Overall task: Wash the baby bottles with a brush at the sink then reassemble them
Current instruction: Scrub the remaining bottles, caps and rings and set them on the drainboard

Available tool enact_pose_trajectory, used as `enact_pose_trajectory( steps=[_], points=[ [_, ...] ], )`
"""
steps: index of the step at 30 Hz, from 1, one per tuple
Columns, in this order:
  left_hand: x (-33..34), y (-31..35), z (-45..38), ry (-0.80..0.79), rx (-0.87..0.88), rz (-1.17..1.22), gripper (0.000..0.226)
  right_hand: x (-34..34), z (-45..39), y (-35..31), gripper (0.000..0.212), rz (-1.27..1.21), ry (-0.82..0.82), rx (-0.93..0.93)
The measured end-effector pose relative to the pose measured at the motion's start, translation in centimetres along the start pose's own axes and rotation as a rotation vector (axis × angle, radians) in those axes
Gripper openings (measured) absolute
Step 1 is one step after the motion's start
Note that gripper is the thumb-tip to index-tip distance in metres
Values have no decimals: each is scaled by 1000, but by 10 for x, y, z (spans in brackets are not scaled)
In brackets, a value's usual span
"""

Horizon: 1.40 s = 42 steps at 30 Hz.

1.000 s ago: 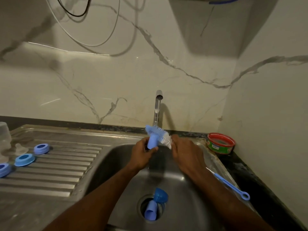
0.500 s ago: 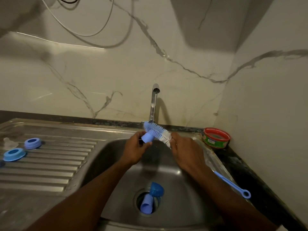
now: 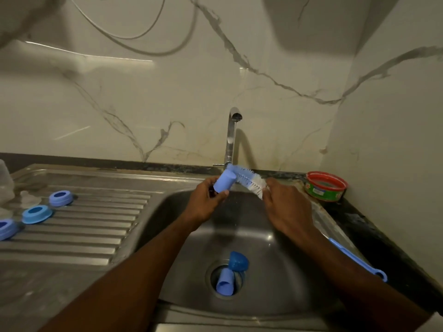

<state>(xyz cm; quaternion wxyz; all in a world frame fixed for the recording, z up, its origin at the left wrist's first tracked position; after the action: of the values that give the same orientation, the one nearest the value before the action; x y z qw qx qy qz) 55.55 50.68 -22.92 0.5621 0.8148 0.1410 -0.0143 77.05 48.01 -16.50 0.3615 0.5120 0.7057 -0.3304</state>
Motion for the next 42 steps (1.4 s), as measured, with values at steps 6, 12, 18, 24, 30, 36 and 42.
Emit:
enact_pose_trajectory(
  steps=[6, 12, 18, 24, 30, 36, 42],
  points=[
    [34, 2, 8, -227, 76, -44, 48, -3, -9, -3, 22, 39, 29, 8],
    [21, 7, 6, -105, 14, 226, 47, 0, -9, 6, 27, -17, 13, -5],
    [16, 7, 9, -120, -84, 398, 42, -2, -1, -3, 24, -87, 3, -18],
    [29, 10, 1, -50, -128, 603, 45, -12, -2, -4, 28, -44, 7, -24],
    [33, 12, 8, -35, -229, 771, 28, -12, 7, -19, 29, -97, -39, -50],
    [40, 22, 5, 34, -224, 764, 35, -16, -1, -16, 28, -58, -24, 4],
    [34, 11, 7, 50, -279, 798, 38, -4, 6, -22, 29, -111, -85, -18]
  ],
)
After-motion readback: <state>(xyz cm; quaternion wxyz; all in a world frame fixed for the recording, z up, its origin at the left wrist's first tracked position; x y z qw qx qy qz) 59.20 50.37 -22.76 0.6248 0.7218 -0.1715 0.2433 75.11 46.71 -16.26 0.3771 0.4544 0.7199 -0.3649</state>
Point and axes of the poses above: each hand's wrist, its own z-axis away from the middle knuckle, its own x-axis out of the palm, y = z × x, the point moved 6 cm from there along -z, towards the middle knuckle, and after that the axes turned 6 degrees about z, right-handed, at the moved point
